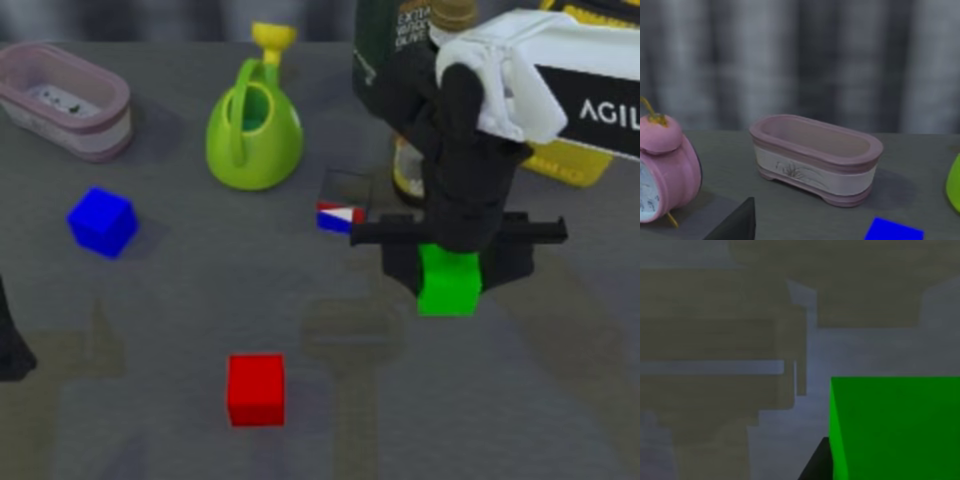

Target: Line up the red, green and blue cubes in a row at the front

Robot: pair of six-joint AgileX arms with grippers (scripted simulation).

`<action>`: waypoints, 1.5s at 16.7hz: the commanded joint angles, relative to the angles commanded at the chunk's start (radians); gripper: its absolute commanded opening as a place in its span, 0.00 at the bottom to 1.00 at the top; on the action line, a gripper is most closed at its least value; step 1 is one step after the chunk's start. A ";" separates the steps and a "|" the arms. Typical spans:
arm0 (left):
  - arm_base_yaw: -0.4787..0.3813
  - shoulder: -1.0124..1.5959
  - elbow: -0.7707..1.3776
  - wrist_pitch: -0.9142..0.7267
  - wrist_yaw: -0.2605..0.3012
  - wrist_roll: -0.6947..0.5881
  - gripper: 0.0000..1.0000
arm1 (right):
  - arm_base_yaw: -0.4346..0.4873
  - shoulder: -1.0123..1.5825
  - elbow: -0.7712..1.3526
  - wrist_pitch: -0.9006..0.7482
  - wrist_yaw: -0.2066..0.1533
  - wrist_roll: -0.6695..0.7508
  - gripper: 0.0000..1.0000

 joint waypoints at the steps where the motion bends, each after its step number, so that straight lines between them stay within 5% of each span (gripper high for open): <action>1: 0.000 0.000 0.000 0.000 0.000 0.000 1.00 | 0.049 -0.002 0.005 -0.009 0.000 0.048 0.00; 7: 0.000 0.000 0.000 0.000 0.000 0.000 1.00 | 0.282 -0.023 0.027 -0.044 0.000 0.278 0.00; 24: 0.000 0.000 0.000 0.000 0.000 0.000 1.00 | 0.291 0.057 -0.139 0.204 0.001 0.288 0.00; 25: 0.000 0.000 0.000 0.000 0.000 0.000 1.00 | 0.291 0.057 -0.139 0.204 0.001 0.288 0.08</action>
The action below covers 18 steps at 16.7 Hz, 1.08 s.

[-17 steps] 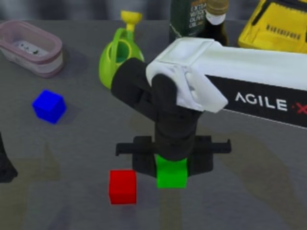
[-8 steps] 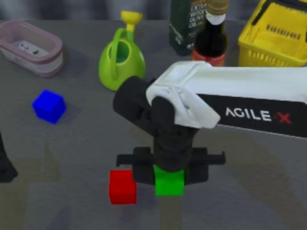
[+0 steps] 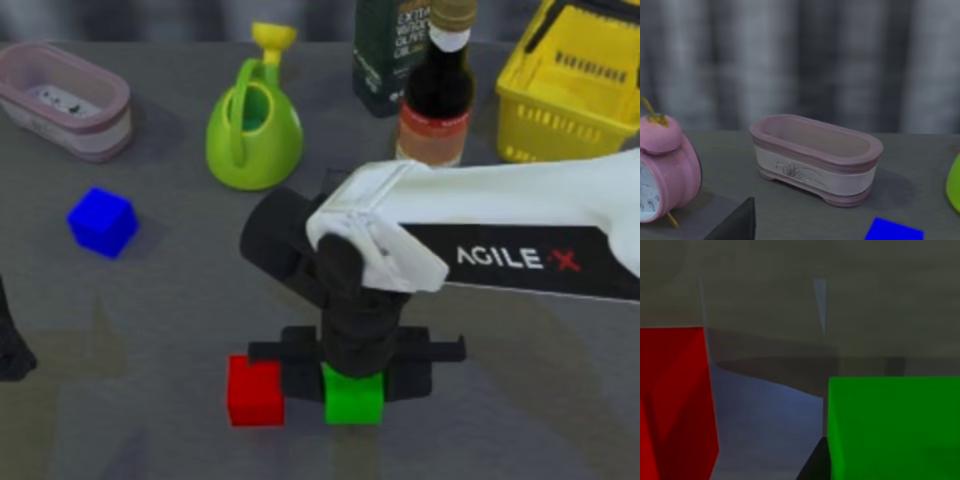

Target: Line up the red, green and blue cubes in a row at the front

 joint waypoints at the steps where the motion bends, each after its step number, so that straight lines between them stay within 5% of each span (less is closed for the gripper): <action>1: 0.000 0.000 0.000 0.000 0.000 0.000 1.00 | 0.000 0.000 0.000 0.000 0.000 0.000 0.15; 12: 0.000 0.000 0.000 0.000 0.000 0.000 1.00 | 0.000 0.000 0.000 0.000 0.000 0.000 0.98; 18: 0.000 0.000 0.000 0.000 0.000 0.000 1.00 | 0.000 0.000 0.000 0.000 0.000 0.000 1.00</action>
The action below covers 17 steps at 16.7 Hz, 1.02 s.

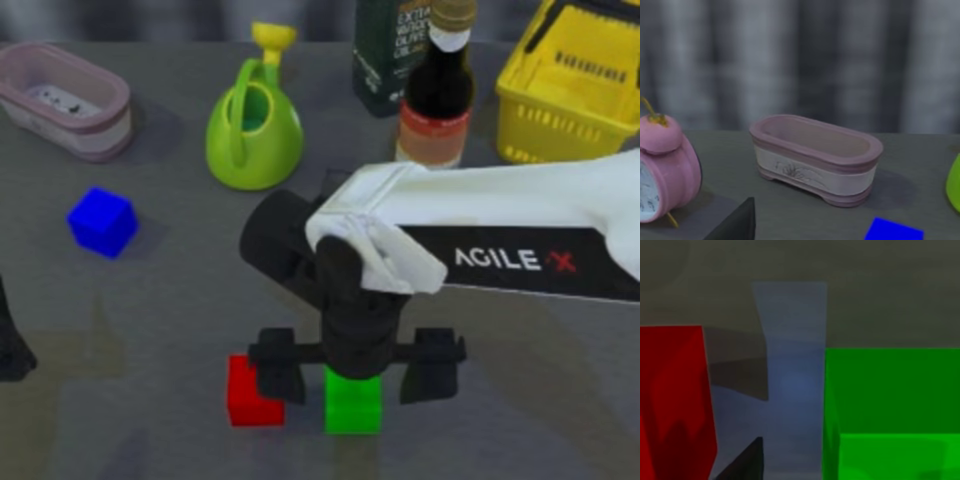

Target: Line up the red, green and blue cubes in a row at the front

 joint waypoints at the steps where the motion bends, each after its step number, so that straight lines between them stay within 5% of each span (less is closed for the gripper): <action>1: 0.000 0.000 0.000 0.000 0.000 0.000 1.00 | 0.000 0.000 0.000 0.000 0.000 0.000 1.00; 17: 0.000 0.000 0.000 0.000 0.000 0.000 1.00 | 0.002 -0.076 0.168 -0.247 -0.001 -0.002 1.00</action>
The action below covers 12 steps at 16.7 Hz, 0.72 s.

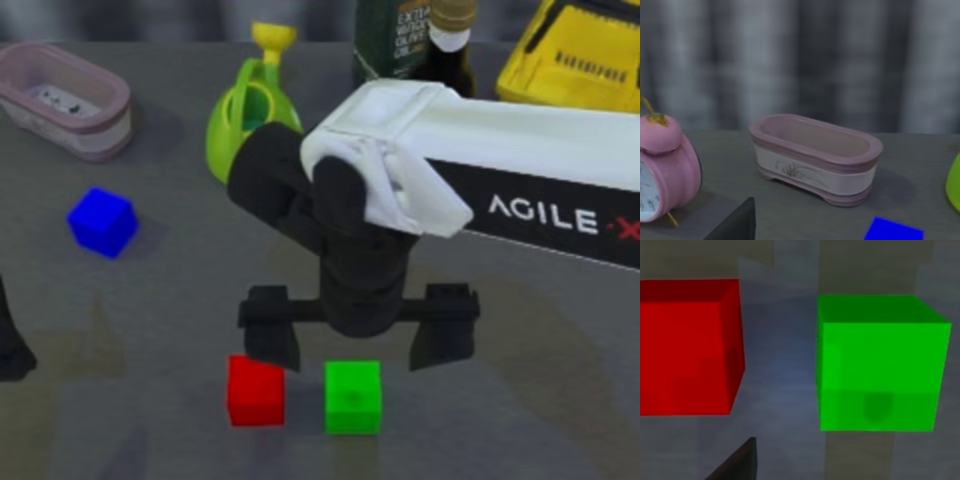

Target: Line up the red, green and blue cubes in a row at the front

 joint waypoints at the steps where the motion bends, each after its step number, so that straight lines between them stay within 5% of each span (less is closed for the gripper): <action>1: -0.001 0.010 0.010 -0.007 0.001 0.002 1.00 | -0.004 -0.009 -0.008 0.005 0.004 -0.006 1.00; 6: -0.016 0.218 0.215 -0.141 0.005 0.040 1.00 | -0.094 -0.214 -0.163 0.112 0.066 -0.115 1.00; 12: -0.039 0.789 0.699 -0.455 -0.001 0.130 1.00 | -0.315 -0.754 -0.561 0.361 0.145 -0.354 1.00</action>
